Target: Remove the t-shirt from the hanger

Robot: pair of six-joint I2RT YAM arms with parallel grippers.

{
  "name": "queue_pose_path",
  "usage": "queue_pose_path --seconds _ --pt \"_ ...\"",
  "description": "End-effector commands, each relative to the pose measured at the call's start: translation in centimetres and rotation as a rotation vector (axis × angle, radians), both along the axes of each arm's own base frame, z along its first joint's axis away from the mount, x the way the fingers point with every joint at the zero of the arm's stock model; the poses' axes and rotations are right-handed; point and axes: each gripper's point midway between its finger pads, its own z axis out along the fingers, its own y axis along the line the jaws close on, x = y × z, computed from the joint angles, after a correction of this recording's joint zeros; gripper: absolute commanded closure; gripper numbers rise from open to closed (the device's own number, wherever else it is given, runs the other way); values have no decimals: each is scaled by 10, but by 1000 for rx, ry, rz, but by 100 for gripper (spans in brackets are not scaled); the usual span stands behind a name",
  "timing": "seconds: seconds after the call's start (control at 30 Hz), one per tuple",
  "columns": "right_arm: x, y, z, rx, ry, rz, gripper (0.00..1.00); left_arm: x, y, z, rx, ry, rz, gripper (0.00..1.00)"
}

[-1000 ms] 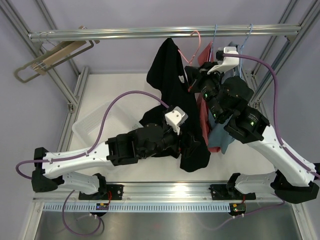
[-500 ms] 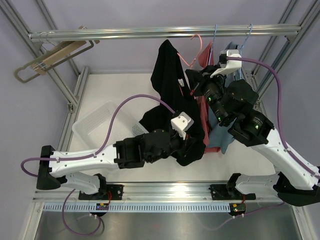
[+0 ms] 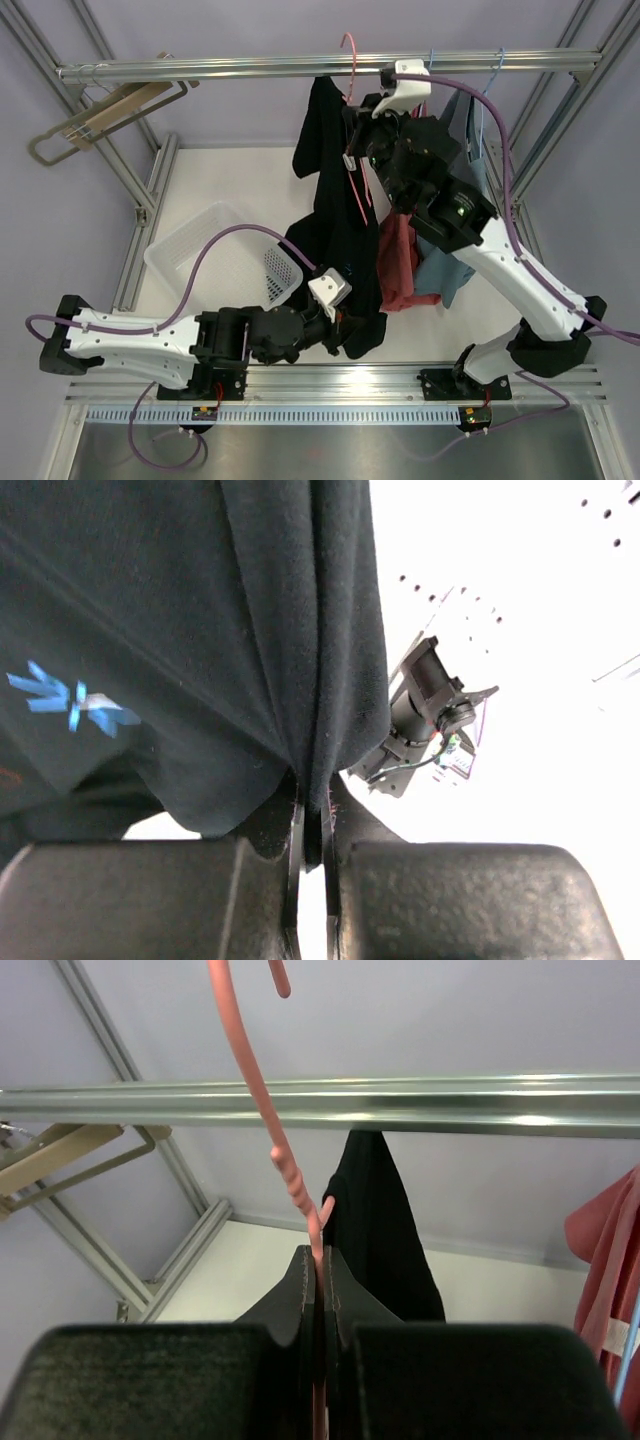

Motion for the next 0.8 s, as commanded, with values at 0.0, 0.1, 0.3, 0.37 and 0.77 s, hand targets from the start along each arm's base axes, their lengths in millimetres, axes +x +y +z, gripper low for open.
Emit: queue_pose_path --seconds 0.0,0.1,0.3,0.37,0.77 --pt "1 -47 107 231 -205 -72 100 -24 9 -60 128 94 -47 100" --pt "5 -48 129 265 -226 -34 100 -25 7 -85 183 103 -46 100" --pt "-26 -42 109 253 -136 135 100 -6 0 -89 264 4 11 100" --pt "-58 -63 107 283 -138 183 100 9 1 -60 208 -29 60 100" --pt "-144 -101 4 261 -50 379 100 129 57 78 -104 -198 398 100"
